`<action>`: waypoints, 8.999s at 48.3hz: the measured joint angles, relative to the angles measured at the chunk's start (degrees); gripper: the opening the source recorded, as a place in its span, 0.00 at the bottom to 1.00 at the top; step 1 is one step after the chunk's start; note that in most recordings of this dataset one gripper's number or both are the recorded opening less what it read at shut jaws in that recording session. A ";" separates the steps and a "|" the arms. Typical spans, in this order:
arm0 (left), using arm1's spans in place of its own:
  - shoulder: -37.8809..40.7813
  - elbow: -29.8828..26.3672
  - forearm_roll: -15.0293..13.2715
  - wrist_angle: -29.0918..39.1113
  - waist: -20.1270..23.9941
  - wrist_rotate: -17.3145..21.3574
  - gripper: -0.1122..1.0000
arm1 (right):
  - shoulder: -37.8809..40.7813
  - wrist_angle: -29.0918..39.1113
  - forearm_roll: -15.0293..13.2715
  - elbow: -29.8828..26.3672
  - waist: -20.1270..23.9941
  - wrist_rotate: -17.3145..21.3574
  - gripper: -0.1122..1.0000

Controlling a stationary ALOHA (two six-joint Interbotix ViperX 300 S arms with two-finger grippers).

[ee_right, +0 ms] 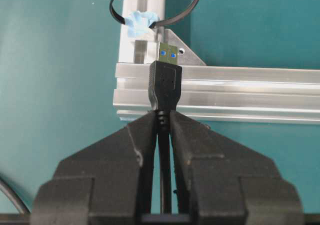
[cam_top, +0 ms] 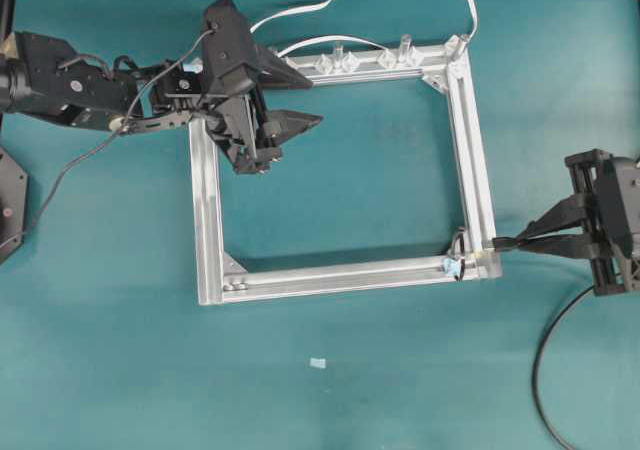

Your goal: Insert the wire through the string loop located on the right side.

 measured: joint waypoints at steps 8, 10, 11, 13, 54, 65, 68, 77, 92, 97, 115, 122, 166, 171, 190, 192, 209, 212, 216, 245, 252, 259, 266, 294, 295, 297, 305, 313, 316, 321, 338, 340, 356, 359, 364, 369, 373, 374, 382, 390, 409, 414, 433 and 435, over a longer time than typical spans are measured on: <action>0.00 -0.09 0.00 0.00 0.00 0.00 0.65 | 0.00 0.00 0.00 0.00 0.00 0.00 0.21; 0.00 0.00 0.09 0.00 0.00 0.00 0.65 | 0.00 0.00 0.00 0.00 0.00 0.09 0.21; 0.00 0.00 0.09 -0.09 0.00 0.00 0.65 | 0.00 0.00 0.00 0.00 0.00 0.00 0.21; 0.00 0.00 0.09 0.00 0.00 0.00 0.65 | 0.00 0.00 0.00 0.00 0.00 0.00 0.21; 0.00 0.00 0.09 0.00 0.00 0.00 0.65 | 8.17 -2.55 0.00 -4.39 0.00 0.00 0.21; 0.00 -0.09 0.00 0.00 0.00 0.09 0.65 | 12.92 -2.81 0.00 -7.56 0.00 0.00 0.21; 0.00 -0.09 0.09 0.00 0.00 0.00 0.65 | 14.33 -2.99 0.00 -8.44 0.00 0.00 0.21; 0.00 0.00 0.09 0.00 0.00 0.09 0.65 | 17.67 -3.69 0.00 -10.90 0.00 0.00 0.21; 0.00 -0.09 0.09 -0.09 0.00 0.09 0.65 | 22.32 -4.13 0.00 -13.89 0.00 0.09 0.21; 0.00 0.00 0.09 0.00 -0.09 0.00 0.65 | 22.94 -4.31 0.00 -14.33 0.00 0.00 0.21; 0.00 -0.09 0.09 0.00 -1.85 0.00 0.65 | 23.03 -4.66 0.00 -14.41 0.00 0.00 0.21; -0.09 -0.09 0.09 0.00 -4.57 0.00 0.65 | 23.03 -4.75 0.00 -14.50 0.00 0.00 0.21; 0.09 -1.14 0.09 3.43 -18.11 -0.09 0.65 | 23.03 -5.01 0.00 -14.41 0.00 0.00 0.21; 0.97 -2.02 0.09 3.52 -18.11 -0.09 0.65 | 23.03 -5.01 -0.09 -14.41 0.00 0.00 0.21; 11.16 -11.16 0.09 3.60 -18.11 -0.09 0.65 | 23.03 -5.80 -0.09 -14.41 0.00 0.00 0.21; 12.04 -12.39 0.09 3.78 -18.02 -0.09 0.65 | 23.03 -5.80 -0.09 -14.41 0.00 0.00 0.21; 17.93 -20.83 0.09 5.27 -17.40 -0.09 0.65 | 23.03 -6.15 -0.09 -14.41 -0.09 0.00 0.21; 19.07 -22.24 0.09 5.54 -17.40 -0.09 0.65 | 23.03 -6.42 0.00 -14.33 0.00 0.00 0.21; 20.30 -23.82 0.09 5.98 -17.40 -0.09 0.65 | 23.03 -6.68 0.00 -14.24 0.00 0.00 0.21; 24.79 -27.95 0.09 7.73 -17.40 -0.09 0.65 | 23.03 -7.56 0.00 -14.06 0.00 0.00 0.21; 25.84 -29.79 0.09 7.73 -17.40 -0.09 0.65 | 23.12 -7.56 0.00 -13.97 -0.09 0.00 0.21; 27.07 -31.64 0.09 7.73 -17.40 -0.09 0.64 | 23.03 -7.56 -0.09 -13.89 -0.09 0.00 0.21; 28.04 -33.13 0.09 8.26 -17.40 -0.09 0.43 | 23.03 -7.56 -0.09 -13.89 0.00 0.00 0.21; 28.04 -33.49 0.26 9.49 -17.49 -0.09 0.28 | 23.03 -9.40 -1.49 -11.95 -0.18 0.18 0.21; 28.04 -33.49 0.26 9.49 -17.49 -0.09 0.28 | 23.03 -9.40 -1.49 -12.04 -0.18 0.18 0.21; 28.04 -33.49 0.26 9.49 -17.49 -0.09 0.28 | 23.12 -9.40 -1.49 -11.95 -0.18 0.26 0.21; 28.04 -33.49 0.26 9.58 -17.49 -0.09 0.28 | 23.12 -9.32 -1.58 -11.95 -0.18 0.35 0.31; 28.04 -33.49 0.26 10.46 -17.40 -0.09 0.28 | 23.12 -9.14 -1.49 -11.60 -0.18 0.79 0.76; 28.04 -33.49 0.35 10.72 -17.49 -0.09 0.28 | 23.12 -8.96 -1.58 -11.51 -0.18 0.62 0.90; 27.86 -33.49 0.35 10.81 -17.49 -0.09 0.28 | 23.12 -8.88 -1.49 -11.51 -0.18 0.70 0.97; 27.86 -33.49 0.26 10.99 -17.49 -0.09 0.28 | 23.12 -8.88 -1.49 -11.51 -0.18 0.70 0.96; 27.86 -33.49 0.26 10.99 -17.49 -0.09 0.28 | 23.12 -8.79 -1.49 -11.51 -0.18 0.62 0.96; 24.52 -30.85 0.44 13.97 -17.49 0.00 0.28 | 23.12 -8.79 -1.49 -11.43 -0.18 0.62 0.96; 21.97 -28.65 0.53 15.64 -17.49 0.26 0.28 | 23.12 -8.79 -1.58 -11.43 -0.18 0.62 0.96; 17.23 -23.73 0.53 17.67 -17.58 0.35 0.28 | 23.12 -8.79 -1.58 -11.43 -0.18 0.62 0.96; 12.48 -18.72 0.62 18.72 -17.75 0.26 0.28 | 23.12 -8.88 -1.58 -11.51 -0.18 0.62 0.96; 9.05 -14.85 0.62 19.42 -18.11 0.18 0.28 | 23.12 -8.79 -1.58 -11.43 -0.18 0.62 0.96; 8.09 -13.89 0.62 19.69 -18.11 0.09 0.28 | 23.12 -8.88 -1.58 -11.43 -0.18 0.62 0.96; 3.16 -8.61 0.62 22.32 -18.72 -0.09 0.28 | 23.12 -8.88 -1.58 -11.34 -0.18 0.70 0.96; -0.62 -5.27 0.62 26.28 -19.25 -0.09 0.28 | 23.12 -8.88 -1.58 -11.34 -0.26 0.70 0.96; -8.79 1.05 0.53 32.17 -19.60 -0.88 0.28 | 23.12 -8.88 -1.58 -11.34 -0.26 0.62 0.96; -10.81 2.81 0.53 33.66 -19.95 -1.58 0.28 | 23.12 -8.79 -1.58 -11.34 -0.18 0.62 0.96; -18.28 10.28 0.44 36.12 -23.38 -9.49 0.28 | 23.12 -8.79 -1.58 -11.34 -0.18 0.70 0.96; -18.54 10.99 0.35 36.12 -23.73 -10.46 0.28 | 23.20 -8.79 -1.49 -11.25 -0.18 0.70 0.96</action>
